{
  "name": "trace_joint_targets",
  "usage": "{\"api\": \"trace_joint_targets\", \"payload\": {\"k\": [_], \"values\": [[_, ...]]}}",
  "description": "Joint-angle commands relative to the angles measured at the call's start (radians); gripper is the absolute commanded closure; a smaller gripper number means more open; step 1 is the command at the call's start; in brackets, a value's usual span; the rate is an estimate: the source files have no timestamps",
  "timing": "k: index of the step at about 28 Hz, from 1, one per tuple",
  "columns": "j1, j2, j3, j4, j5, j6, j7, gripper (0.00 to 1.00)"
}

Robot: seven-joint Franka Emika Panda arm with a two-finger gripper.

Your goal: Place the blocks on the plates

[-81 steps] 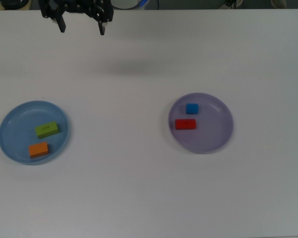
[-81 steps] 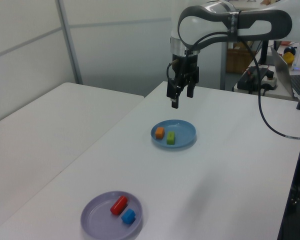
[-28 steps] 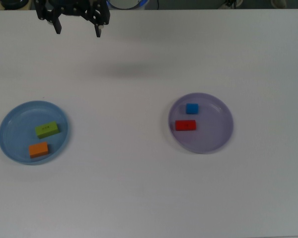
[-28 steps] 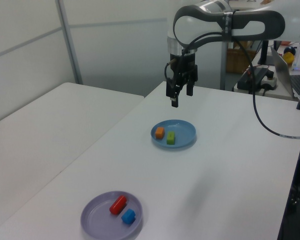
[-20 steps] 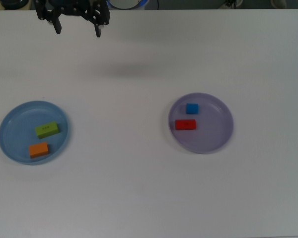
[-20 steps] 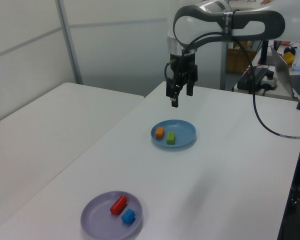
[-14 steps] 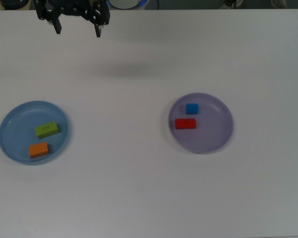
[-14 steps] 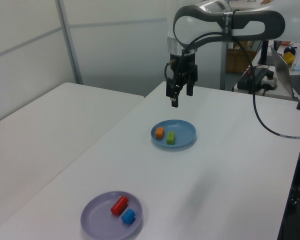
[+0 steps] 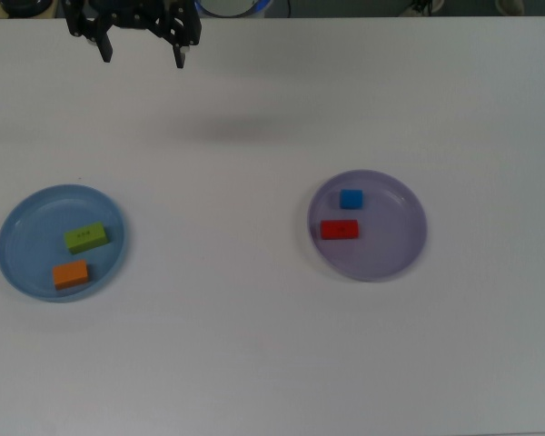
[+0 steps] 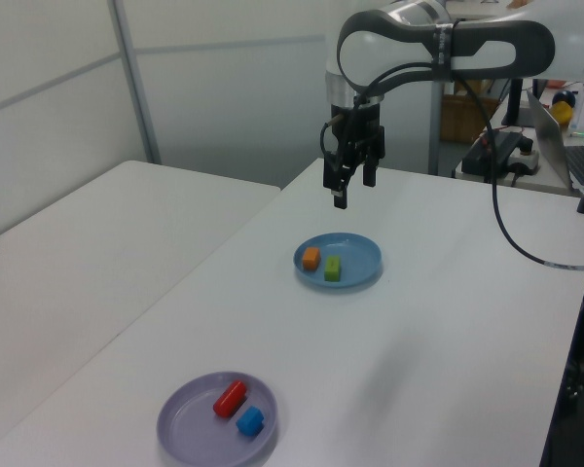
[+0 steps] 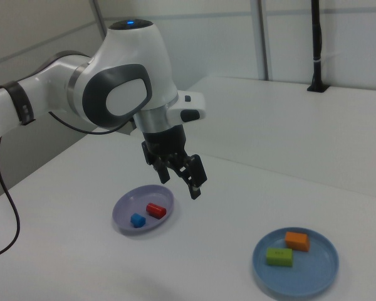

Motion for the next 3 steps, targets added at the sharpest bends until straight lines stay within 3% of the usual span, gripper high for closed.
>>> {"api": "trace_joint_targets", "payload": {"k": [1,3], "values": [[0.010,0.006,-0.009,0.018,-0.015,-0.030,-0.003,0.00],[0.010,0.006,-0.009,0.018,-0.015,-0.030,-0.003,0.00]]}}
